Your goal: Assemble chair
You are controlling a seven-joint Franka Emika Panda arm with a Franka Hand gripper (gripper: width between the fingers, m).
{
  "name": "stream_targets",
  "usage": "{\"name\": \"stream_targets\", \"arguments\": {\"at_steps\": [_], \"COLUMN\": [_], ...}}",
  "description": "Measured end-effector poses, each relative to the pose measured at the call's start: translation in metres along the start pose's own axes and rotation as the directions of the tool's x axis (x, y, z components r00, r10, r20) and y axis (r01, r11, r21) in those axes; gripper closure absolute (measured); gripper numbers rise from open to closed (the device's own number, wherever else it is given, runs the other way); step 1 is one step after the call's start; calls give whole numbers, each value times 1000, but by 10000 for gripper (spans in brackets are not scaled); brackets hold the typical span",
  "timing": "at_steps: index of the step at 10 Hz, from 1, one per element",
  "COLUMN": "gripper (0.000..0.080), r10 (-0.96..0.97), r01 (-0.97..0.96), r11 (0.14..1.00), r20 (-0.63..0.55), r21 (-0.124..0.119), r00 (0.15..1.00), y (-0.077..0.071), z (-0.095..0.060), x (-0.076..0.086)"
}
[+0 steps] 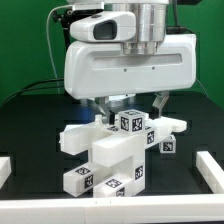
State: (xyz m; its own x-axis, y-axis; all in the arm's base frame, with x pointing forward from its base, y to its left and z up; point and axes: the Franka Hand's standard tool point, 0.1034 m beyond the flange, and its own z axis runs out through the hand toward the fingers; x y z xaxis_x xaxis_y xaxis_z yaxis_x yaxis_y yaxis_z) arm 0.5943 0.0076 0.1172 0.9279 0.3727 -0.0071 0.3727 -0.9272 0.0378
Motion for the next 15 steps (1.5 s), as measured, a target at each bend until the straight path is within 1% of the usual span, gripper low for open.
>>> {"name": "stream_targets", "arguments": {"at_steps": [1,2,3,7,10,12,13,15], "gripper": [270,409,514,514,514,514,514,514], "r10": [34,99,181,430,592,718,784,860], "r01": [-34,-99,-181,-430,-592,-718,-785,-860], "r11": [999,995,983,903,806,696,620,511], "r20": [0,0,0,1,1,3,6,13], "r21": [1,1,1,2,3,3,9,19], "r00": [999,995,983,903,806,696,620,511], "y": [0,0,0,0,-1,-1,-2,-2], "z": [0,0,0,0,1,1,1,1], "x": [0,0,0,0,0,0,0,1]}}
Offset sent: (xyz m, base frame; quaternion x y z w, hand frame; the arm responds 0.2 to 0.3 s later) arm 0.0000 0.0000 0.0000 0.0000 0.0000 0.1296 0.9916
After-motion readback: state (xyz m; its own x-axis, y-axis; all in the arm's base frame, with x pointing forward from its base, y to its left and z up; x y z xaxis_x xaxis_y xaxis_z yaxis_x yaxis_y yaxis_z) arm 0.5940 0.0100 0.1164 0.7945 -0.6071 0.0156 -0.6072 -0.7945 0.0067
